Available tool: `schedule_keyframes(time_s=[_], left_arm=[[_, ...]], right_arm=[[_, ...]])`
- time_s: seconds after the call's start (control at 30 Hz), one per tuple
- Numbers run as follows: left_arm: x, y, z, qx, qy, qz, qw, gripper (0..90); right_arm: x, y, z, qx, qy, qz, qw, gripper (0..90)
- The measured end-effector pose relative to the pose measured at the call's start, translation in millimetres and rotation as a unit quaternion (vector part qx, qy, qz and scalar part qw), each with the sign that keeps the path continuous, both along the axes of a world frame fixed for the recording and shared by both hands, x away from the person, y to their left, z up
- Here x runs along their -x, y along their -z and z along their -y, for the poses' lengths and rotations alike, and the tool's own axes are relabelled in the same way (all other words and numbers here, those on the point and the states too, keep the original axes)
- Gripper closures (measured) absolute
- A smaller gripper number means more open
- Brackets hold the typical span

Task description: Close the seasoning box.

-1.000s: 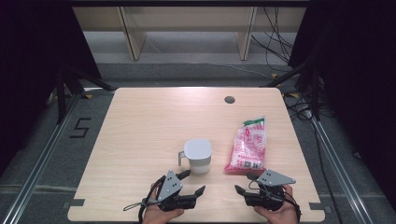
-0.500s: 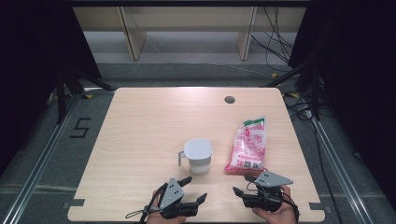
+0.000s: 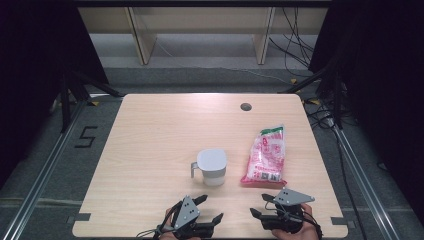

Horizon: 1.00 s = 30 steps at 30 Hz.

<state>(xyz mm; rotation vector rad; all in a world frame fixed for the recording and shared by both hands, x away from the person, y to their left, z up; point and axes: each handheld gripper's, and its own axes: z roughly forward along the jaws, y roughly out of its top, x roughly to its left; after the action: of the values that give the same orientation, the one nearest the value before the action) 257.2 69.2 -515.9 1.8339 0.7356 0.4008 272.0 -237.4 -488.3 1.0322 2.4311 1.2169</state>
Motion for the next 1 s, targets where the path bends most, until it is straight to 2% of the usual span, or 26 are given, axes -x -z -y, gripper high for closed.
schedule_keyframes(time_s=[0.03, 0.07, 0.1, 0.13, 0.2, 0.23, 0.3, 0.33, 0.37, 0.4, 0.47, 0.5, 0.53, 0.6, 0.67, 0.73, 0.77, 0.8, 0.83, 0.87, 0.9, 1.0], left_arm=[[1.1, -0.5, 0.1, 0.000, -0.004, -0.002, 1.0000, 23.7], [1.1, -0.1, 1.1, 0.012, -0.002, -0.001, 0.9999, 23.7], [0.0, -1.3, -1.0, -0.002, 0.006, 0.008, 0.9999, 23.7], [1.4, -1.4, -0.2, 0.005, -0.001, 0.000, 1.0000, 23.6], [1.7, -2.1, -0.7, -0.006, -0.003, 0.002, 1.0000, 23.6], [2.3, -1.8, 0.7, 0.002, -0.002, -0.001, 1.0000, 23.5], [2.5, -1.6, 1.3, 0.003, 0.001, -0.001, 1.0000, 23.4], [0.6, -1.9, 0.9, -0.004, 0.009, 0.013, 0.9999, 23.4], [1.8, -1.4, 1.0, -0.007, 0.001, 0.000, 1.0000, 23.4], [2.7, -1.7, 2.0, 0.005, 0.004, -0.002, 1.0000, 23.3], [3.2, -2.7, 1.1, 0.000, 0.003, -0.001, 1.0000, 23.2], [2.9, -2.3, 1.2, 0.005, 0.003, -0.002, 1.0000, 23.2], [3.1, -2.5, 1.1, 0.005, 0.001, -0.003, 1.0000, 23.2], [2.6, -2.7, -0.5, -0.006, -0.003, -0.002, 1.0000, 23.1], [2.9, -2.3, 0.3, 0.007, -0.002, -0.003, 1.0000, 23.1], [0.7, -3.3, -2.1, -0.006, 0.006, 0.013, 0.9999, 23.1], [2.8, -2.9, -0.8, 0.008, -0.003, 0.000, 1.0000, 23.0], [3.1, -3.6, -1.7, 0.003, -0.003, -0.001, 1.0000, 23.1], [3.1, -3.5, -1.2, 0.008, -0.005, -0.001, 1.0000, 23.0], [2.8, -4.0, -2.9, 0.000, -0.006, -0.002, 1.0000, 23.0], [2.7, -3.6, -2.5, 0.007, -0.006, -0.003, 1.0000, 22.9], [2.5, -3.2, -3.1, 0.010, -0.009, -0.004, 0.9999, 22.9]], right_arm=[[1.0, 1.2, 0.2, 0.000, 0.002, 0.004, 1.0000, 34.6], [2.2, 1.8, 0.4, 0.003, 0.000, -0.001, 1.0000, 34.5], [3.4, 2.9, 0.4, 0.005, -0.002, -0.002, 1.0000, 34.5], [3.5, 3.9, 0.1, 0.006, -0.008, -0.008, 0.9999, 34.2], [6.0, 4.3, 0.4, 0.013, -0.007, -0.004, 0.9999, 33.9], [6.7, 5.9, -0.1, 0.010, -0.010, -0.004, 0.9999, 33.9], [9.8, 5.8, -0.6, 0.009, -0.008, -0.010, 0.9999, 33.7], [10.5, 5.9, -0.9, 0.007, -0.006, -0.012, 0.9999, 33.7], [10.5, 6.3, 0.0, 0.013, -0.019, -0.013, 0.9997, 33.5], [11.7, 6.2, 0.4, 0.014, -0.012, -0.014, 0.9997, 33.4], [11.6, 7.4, 0.8, 0.009, -0.019, -0.011, 0.9997, 33.4], [11.8, 6.6, 1.6, 0.014, -0.025, -0.011, 0.9995, 33.3], [12.7, 6.8, 1.1, 0.013, -0.018, -0.011, 0.9997, 33.3], [12.4, 7.0, 1.5, 0.014, -0.020, -0.010, 0.9997, 33.1], [12.5, 7.2, 1.5, 0.014, -0.020, -0.012, 0.9996, 33.1], [12.6, 7.4, 1.4, 0.015, -0.018, -0.011, 0.9997, 33.1], [12.8, 7.4, 1.4, 0.016, -0.014, -0.005, 0.9998, 33.1], [13.2, 7.3, 1.4, 0.017, -0.010, -0.007, 0.9998, 33.0], [13.3, 7.4, 1.2, 0.016, -0.012, -0.013, 0.9997, 33.0], [13.3, 7.4, 1.1, 0.017, -0.012, -0.012, 0.9997, 33.0], [13.3, 7.6, 0.9, 0.017, -0.011, -0.009, 0.9997, 33.1], [13.2, 7.7, 0.8, 0.018, -0.012, -0.011, 0.9997, 33.1]])
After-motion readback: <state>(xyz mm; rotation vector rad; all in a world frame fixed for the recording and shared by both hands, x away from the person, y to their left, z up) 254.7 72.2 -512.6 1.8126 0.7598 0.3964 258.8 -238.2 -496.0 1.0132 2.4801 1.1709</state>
